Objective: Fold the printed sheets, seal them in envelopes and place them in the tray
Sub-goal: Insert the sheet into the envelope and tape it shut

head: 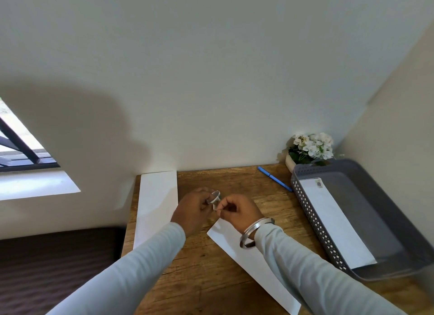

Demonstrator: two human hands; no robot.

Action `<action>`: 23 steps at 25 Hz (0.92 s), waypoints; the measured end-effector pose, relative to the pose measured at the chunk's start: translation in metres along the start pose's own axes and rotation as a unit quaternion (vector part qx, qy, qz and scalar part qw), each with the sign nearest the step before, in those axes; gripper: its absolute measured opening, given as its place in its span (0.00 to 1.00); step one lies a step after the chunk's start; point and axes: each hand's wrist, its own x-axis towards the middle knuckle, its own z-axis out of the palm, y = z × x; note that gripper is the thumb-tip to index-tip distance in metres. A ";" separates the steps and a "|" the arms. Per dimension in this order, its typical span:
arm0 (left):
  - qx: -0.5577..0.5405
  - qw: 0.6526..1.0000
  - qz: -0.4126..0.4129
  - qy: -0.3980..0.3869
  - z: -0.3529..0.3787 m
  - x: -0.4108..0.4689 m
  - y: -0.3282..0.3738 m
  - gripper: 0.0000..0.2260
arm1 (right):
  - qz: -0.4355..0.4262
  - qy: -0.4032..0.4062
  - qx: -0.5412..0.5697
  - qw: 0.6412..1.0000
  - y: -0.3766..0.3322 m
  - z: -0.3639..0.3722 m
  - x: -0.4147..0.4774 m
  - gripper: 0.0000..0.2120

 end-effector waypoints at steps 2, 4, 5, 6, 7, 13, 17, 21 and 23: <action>0.035 0.999 -0.023 0.007 0.001 0.008 -0.006 0.10 | 0.005 -0.007 0.010 1.000 0.003 0.002 -0.003 0.05; 0.070 0.996 -0.050 0.013 0.001 0.016 -0.010 0.12 | 0.039 0.025 0.041 0.998 0.007 0.000 -0.003 0.04; 0.087 0.994 -0.060 0.015 0.001 0.020 -0.011 0.13 | 0.062 0.045 0.066 0.995 0.009 -0.003 -0.001 0.05; 0.102 0.992 -0.069 0.017 0.001 0.024 -0.013 0.13 | 0.082 0.062 0.089 0.991 0.011 -0.006 -0.001 0.05; 0.112 0.990 -0.078 0.020 0.001 0.028 -0.014 0.13 | 0.097 0.075 0.105 0.987 0.012 -0.009 0.000 0.05; 0.173 0.980 -0.100 0.019 -0.001 0.057 -0.016 0.07 | 0.137 0.101 0.148 0.974 0.020 -0.024 0.003 0.06; 0.185 0.980 -0.072 0.022 0.001 0.068 -0.017 0.06 | 0.155 0.118 0.160 0.968 0.027 -0.023 0.007 0.08; 0.146 0.987 -0.042 0.044 0.001 0.059 -0.018 0.10 | 0.166 0.133 0.175 0.961 0.029 -0.023 0.010 0.07; 0.037 0.998 -0.025 0.049 0.005 0.045 -0.013 0.08 | 0.170 0.141 0.179 0.959 0.029 -0.022 0.010 0.07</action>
